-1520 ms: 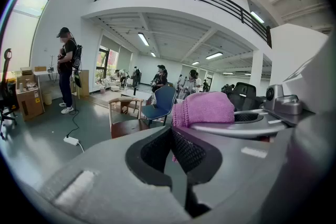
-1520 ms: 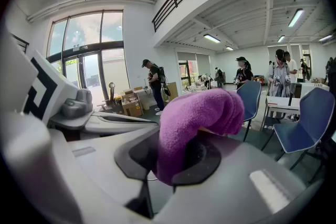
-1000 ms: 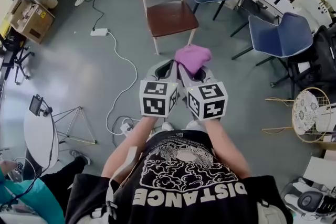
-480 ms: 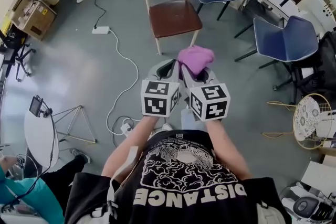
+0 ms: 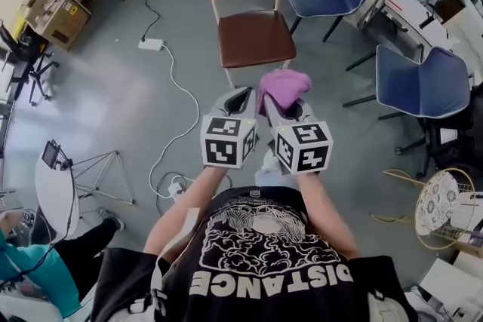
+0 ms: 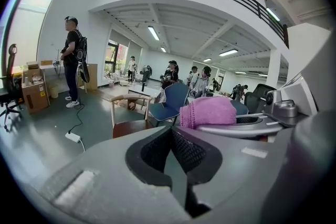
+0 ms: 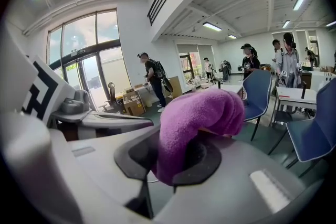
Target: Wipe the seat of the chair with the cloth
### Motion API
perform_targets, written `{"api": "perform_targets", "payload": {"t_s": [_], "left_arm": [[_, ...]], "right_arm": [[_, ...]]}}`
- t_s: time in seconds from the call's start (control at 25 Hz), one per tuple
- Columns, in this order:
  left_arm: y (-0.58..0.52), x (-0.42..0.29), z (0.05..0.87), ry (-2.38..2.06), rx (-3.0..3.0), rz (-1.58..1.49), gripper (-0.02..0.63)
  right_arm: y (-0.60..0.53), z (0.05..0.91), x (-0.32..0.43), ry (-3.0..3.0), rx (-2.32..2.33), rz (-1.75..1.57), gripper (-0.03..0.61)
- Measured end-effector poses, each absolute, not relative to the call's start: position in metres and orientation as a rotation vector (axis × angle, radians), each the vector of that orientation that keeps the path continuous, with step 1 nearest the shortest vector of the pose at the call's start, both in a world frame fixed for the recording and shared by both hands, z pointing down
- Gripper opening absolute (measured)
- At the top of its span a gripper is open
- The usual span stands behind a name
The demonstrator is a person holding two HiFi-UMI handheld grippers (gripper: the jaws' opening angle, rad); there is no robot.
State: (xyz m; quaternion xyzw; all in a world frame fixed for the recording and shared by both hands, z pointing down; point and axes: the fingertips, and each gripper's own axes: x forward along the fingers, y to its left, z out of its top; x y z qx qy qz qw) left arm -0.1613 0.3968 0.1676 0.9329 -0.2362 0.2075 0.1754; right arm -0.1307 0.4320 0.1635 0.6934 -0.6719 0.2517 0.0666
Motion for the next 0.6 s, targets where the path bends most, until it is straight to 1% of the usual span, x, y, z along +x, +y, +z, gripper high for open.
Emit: {"api": "perform_targets", "payload": {"t_s": [0.32, 0.6], "left_arm": [[0.372, -0.107, 0.177, -0.734, 2.603, 0.615, -0.003], [0.358, -0.079, 0.180, -0.780, 2.593, 0.619, -0.003]], "right_arm": [[0.406, 0.173, -0.080, -2.089, 2.011, 0.789, 0.066], [0.390, 0.175, -0.050, -2.126, 1.977, 0.786, 0.066]]}}
